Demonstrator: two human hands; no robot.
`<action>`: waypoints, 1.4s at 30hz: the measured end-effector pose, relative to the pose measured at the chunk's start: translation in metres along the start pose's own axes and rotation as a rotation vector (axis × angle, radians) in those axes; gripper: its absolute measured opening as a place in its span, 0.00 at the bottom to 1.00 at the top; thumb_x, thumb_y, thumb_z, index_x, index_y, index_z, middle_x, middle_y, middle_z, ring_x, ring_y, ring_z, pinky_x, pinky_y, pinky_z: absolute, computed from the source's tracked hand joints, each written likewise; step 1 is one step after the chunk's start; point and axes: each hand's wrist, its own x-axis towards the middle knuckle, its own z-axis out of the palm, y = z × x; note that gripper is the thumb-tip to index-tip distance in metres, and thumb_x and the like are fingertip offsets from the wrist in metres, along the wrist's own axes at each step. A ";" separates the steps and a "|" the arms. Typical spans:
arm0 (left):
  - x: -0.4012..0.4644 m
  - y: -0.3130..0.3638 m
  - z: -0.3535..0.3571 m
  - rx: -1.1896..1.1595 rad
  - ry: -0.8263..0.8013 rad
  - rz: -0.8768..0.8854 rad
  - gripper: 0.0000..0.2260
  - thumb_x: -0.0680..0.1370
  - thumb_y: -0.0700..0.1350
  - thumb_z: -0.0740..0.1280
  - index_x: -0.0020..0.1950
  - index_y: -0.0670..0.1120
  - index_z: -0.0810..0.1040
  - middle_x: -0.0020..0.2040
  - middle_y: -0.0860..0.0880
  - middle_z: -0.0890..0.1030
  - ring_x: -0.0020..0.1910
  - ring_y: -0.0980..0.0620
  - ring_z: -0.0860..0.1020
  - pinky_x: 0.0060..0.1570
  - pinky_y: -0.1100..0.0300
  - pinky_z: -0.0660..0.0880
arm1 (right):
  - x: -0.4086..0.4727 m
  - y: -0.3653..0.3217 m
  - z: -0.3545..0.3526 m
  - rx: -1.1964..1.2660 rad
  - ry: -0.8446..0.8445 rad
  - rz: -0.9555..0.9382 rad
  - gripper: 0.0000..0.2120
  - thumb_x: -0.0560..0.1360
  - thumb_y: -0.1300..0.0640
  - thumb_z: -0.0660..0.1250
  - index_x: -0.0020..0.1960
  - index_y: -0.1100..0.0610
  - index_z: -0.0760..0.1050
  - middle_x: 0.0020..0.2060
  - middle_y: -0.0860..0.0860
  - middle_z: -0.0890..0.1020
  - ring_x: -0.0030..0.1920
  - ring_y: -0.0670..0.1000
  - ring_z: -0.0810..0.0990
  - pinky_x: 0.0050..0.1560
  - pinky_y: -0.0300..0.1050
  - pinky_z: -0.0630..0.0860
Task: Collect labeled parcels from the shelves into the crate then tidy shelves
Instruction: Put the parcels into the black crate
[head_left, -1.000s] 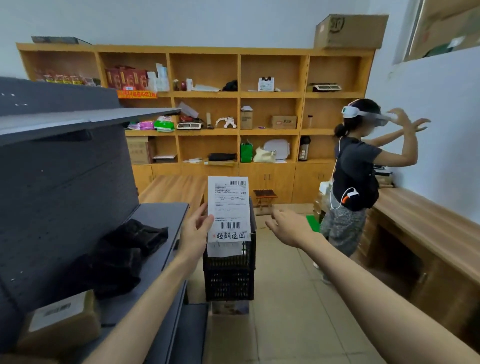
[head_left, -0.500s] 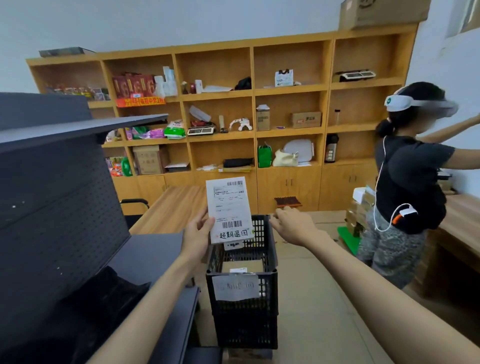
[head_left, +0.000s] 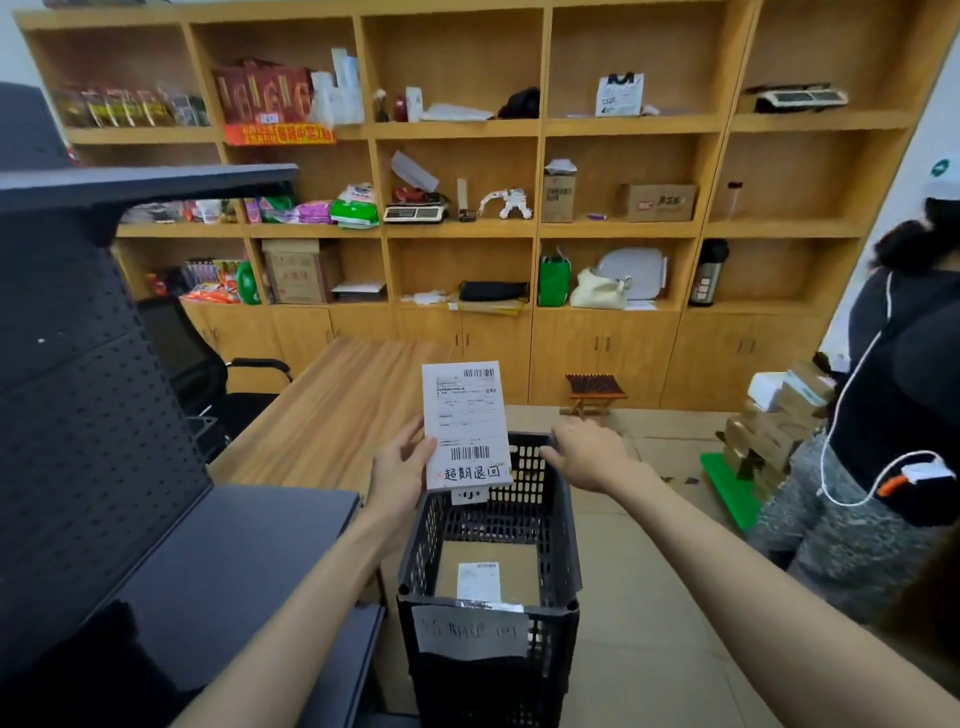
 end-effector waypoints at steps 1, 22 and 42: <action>0.017 -0.005 0.001 -0.004 -0.004 -0.008 0.19 0.84 0.39 0.62 0.74 0.51 0.70 0.57 0.48 0.85 0.52 0.50 0.85 0.47 0.53 0.83 | 0.015 0.000 0.003 -0.001 -0.006 0.004 0.18 0.82 0.46 0.56 0.59 0.57 0.75 0.57 0.56 0.79 0.57 0.57 0.77 0.53 0.53 0.77; 0.268 -0.131 0.077 0.125 -0.072 -0.317 0.13 0.83 0.42 0.64 0.68 0.48 0.72 0.54 0.46 0.85 0.50 0.51 0.85 0.51 0.49 0.83 | 0.232 0.047 0.114 0.934 -0.149 0.341 0.10 0.80 0.60 0.60 0.47 0.52 0.79 0.50 0.47 0.82 0.52 0.53 0.80 0.53 0.52 0.75; 0.323 -0.378 0.073 0.365 -0.099 -0.679 0.13 0.85 0.43 0.58 0.52 0.56 0.81 0.45 0.56 0.86 0.48 0.54 0.85 0.48 0.58 0.81 | 0.293 0.030 0.380 1.318 -0.519 0.728 0.20 0.85 0.48 0.51 0.54 0.56 0.79 0.43 0.44 0.83 0.41 0.38 0.81 0.36 0.27 0.75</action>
